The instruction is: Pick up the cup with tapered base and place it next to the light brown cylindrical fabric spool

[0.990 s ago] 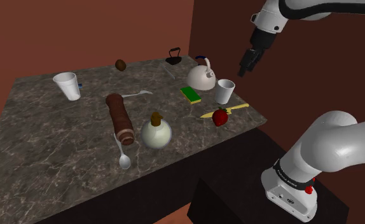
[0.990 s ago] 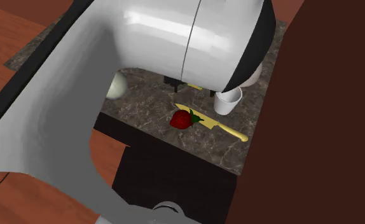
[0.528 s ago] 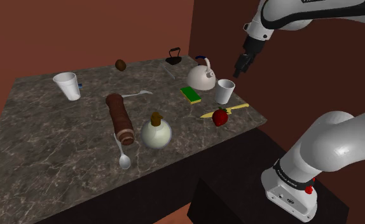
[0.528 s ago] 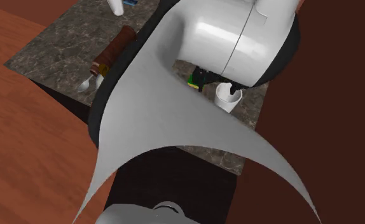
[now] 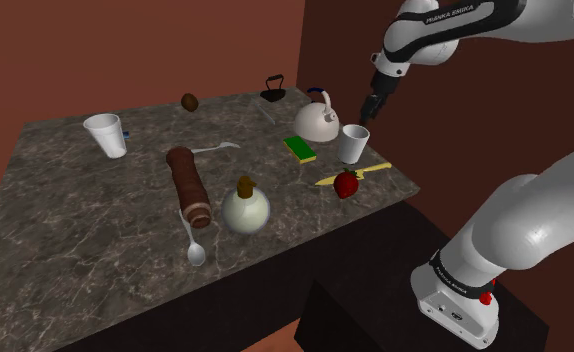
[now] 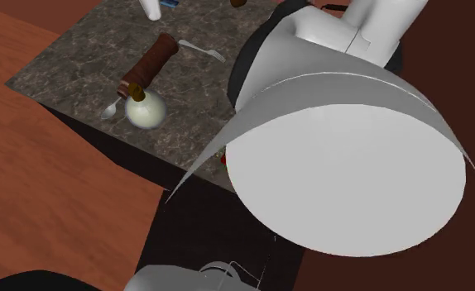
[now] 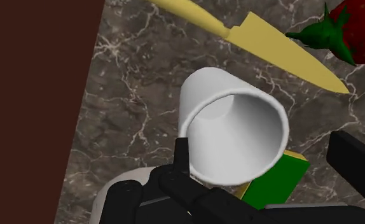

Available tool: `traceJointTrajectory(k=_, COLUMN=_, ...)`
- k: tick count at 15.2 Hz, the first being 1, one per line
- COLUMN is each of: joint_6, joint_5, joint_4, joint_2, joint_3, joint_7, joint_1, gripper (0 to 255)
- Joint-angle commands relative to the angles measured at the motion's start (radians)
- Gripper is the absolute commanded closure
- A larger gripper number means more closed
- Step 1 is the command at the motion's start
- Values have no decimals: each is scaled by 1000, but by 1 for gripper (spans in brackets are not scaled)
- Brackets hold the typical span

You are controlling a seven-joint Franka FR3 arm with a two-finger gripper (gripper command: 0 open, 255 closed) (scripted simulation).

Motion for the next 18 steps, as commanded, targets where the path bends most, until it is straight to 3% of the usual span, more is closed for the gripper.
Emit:
traceJointTrajectory(k=1, joint_6=31, joint_5=24, joint_4=41, joint_2=80, joint_3=-29, joint_7=-56, joint_1=1, gripper=0)
traceJointTrajectory(k=4, joint_6=64, joint_5=68, joint_4=99, joint_2=185, joint_3=-57, joint_7=-127, joint_1=-2, gripper=0)
traceJointTrajectory(k=12, joint_6=163, joint_5=103, joint_4=49, joint_2=241, joint_3=-55, joint_7=-151, joint_1=4, gripper=0)
traceJointTrajectory(k=18, joint_6=163, joint_5=103, joint_4=49, joint_2=241, joint_3=-55, joint_7=-151, joint_1=4, gripper=0)
